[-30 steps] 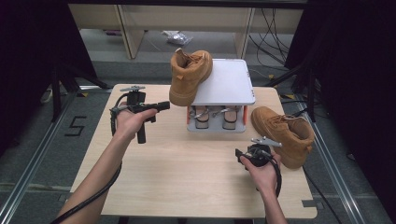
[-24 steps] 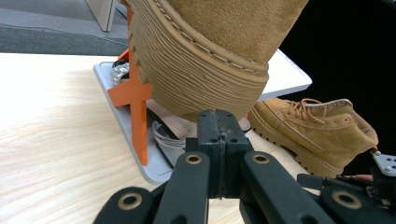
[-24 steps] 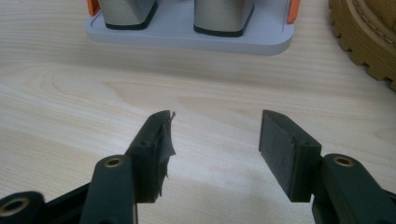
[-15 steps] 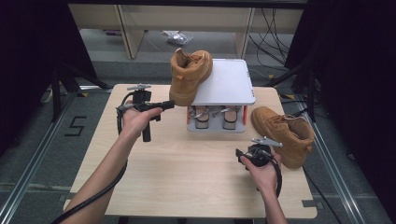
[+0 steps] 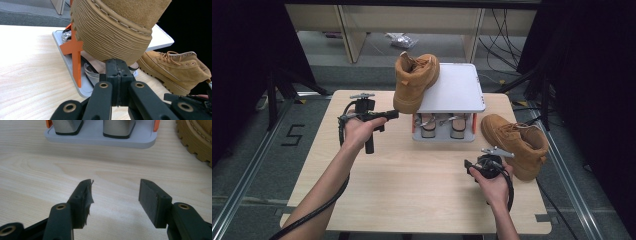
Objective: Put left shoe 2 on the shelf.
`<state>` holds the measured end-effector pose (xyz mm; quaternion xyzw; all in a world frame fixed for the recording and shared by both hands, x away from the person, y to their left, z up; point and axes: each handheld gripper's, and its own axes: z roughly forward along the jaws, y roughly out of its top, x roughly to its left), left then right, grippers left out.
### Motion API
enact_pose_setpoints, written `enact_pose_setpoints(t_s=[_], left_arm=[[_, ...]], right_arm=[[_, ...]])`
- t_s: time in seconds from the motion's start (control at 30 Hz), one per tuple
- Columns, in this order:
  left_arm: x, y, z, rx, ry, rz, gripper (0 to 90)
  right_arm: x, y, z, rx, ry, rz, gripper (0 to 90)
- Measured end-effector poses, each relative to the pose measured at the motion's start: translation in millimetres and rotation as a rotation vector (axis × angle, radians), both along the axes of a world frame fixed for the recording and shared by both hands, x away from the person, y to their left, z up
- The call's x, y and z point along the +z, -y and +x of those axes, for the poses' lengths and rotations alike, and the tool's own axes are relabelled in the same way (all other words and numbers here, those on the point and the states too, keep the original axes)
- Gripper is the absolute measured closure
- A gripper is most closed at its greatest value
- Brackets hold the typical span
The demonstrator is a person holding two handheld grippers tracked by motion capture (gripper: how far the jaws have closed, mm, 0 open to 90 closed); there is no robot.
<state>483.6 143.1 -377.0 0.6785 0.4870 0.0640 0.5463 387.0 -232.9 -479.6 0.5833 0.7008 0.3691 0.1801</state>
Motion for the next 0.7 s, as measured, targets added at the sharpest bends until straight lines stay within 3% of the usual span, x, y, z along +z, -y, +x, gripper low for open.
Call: enact_pose_setpoints(t_s=[0.1,0.3,0.33,0.4,0.7], left_arm=[[0.2,-0.6,0.6,-0.006,-0.003,-0.007,89.9],[0.9,0.3,0.4,-0.001,-0.001,-0.003,89.9],[1.2,0.7,0.3,0.001,-0.001,-0.001,89.9],[1.3,1.4,0.2,-0.001,-0.001,-0.001,90.0],[1.5,7.5,1.7,-0.007,-0.006,-0.011,90.0]], right_arm=[[-0.4,0.0,0.3,0.004,0.0,-0.009,45.0],[-2.3,-2.6,0.7,-0.005,0.002,0.02,44.9],[-1.1,-1.6,0.2,-0.002,-0.007,-0.001,45.0],[-2.6,-2.6,0.9,-0.004,0.006,0.011,45.0],[-1.3,-3.3,0.1,0.0,-0.016,0.003,44.8]])
